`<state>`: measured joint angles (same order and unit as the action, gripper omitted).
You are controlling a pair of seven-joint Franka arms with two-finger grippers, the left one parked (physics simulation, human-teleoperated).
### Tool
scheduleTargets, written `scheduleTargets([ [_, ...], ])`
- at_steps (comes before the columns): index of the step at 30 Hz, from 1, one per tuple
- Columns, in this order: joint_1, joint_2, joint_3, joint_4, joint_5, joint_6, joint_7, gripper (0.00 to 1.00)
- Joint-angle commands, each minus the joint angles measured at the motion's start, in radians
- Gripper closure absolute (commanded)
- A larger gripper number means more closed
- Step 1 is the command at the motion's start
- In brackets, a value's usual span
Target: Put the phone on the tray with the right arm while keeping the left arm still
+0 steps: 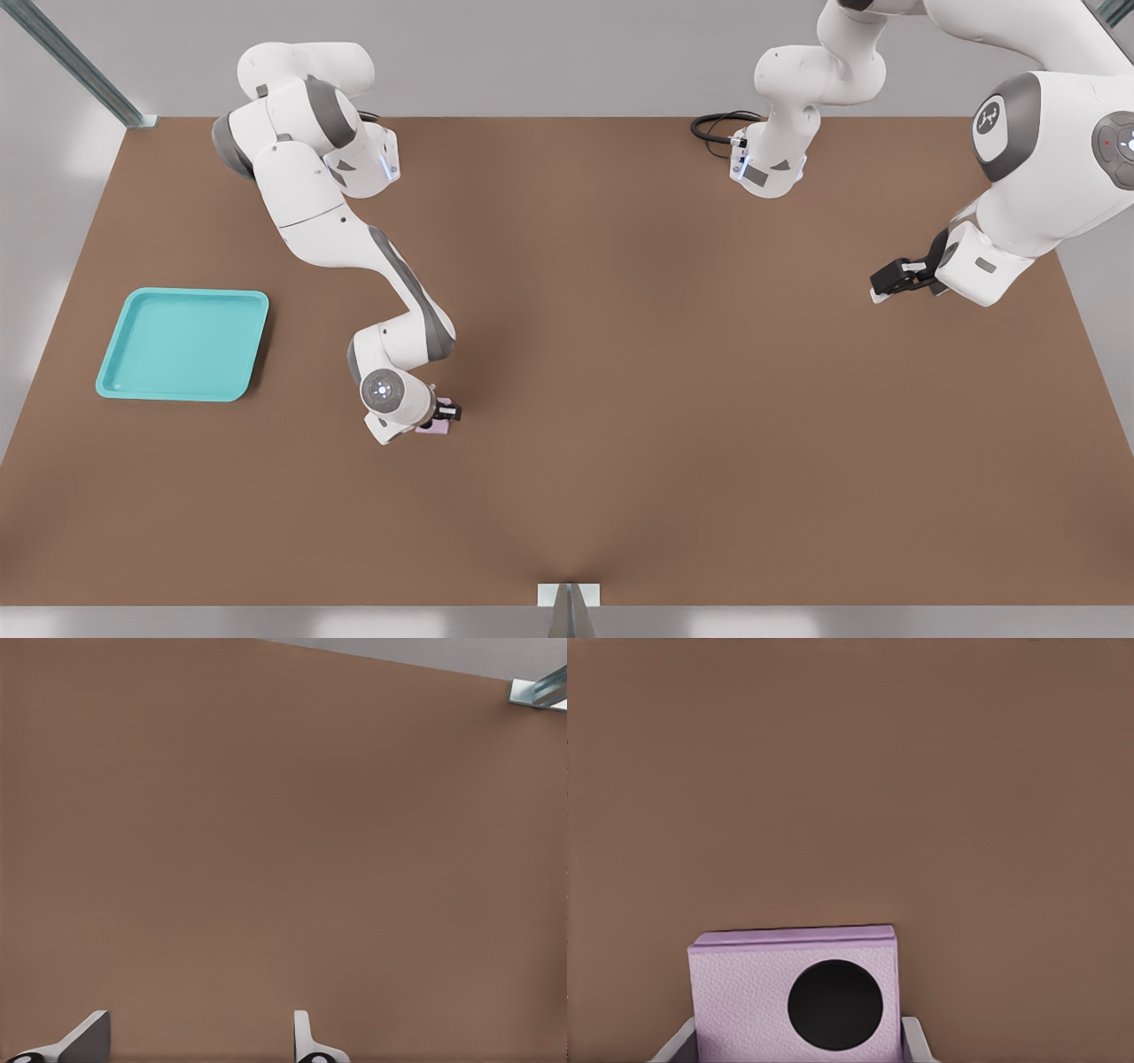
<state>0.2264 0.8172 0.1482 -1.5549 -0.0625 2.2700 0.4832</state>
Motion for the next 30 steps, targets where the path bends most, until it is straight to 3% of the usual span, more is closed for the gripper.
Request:
scheduleTargets([
  [1, 0.001, -0.004, -0.001, 0.002, -0.002, 0.002, 0.005, 0.25],
  [4, 0.002, -0.021, -0.009, 0.002, -0.002, -0.009, 0.003, 0.26],
  [9, -0.081, -0.161, -0.016, -0.086, -0.002, -0.07, -0.104, 0.26],
  [19, -0.423, -0.349, -0.028, -0.324, 0.001, -0.049, -0.561, 0.27],
  [23, -0.414, -0.492, -0.193, -0.445, 0.003, -0.043, -0.742, 0.27],
  [24, -0.395, -0.517, -0.262, -0.467, 0.004, -0.043, -0.813, 0.27],
  [27, -0.326, -0.532, -0.396, -0.495, 0.006, -0.041, -0.887, 0.27],
  [30, -0.331, -0.51, -0.438, -0.493, 0.009, -0.027, -0.96, 0.27],
])
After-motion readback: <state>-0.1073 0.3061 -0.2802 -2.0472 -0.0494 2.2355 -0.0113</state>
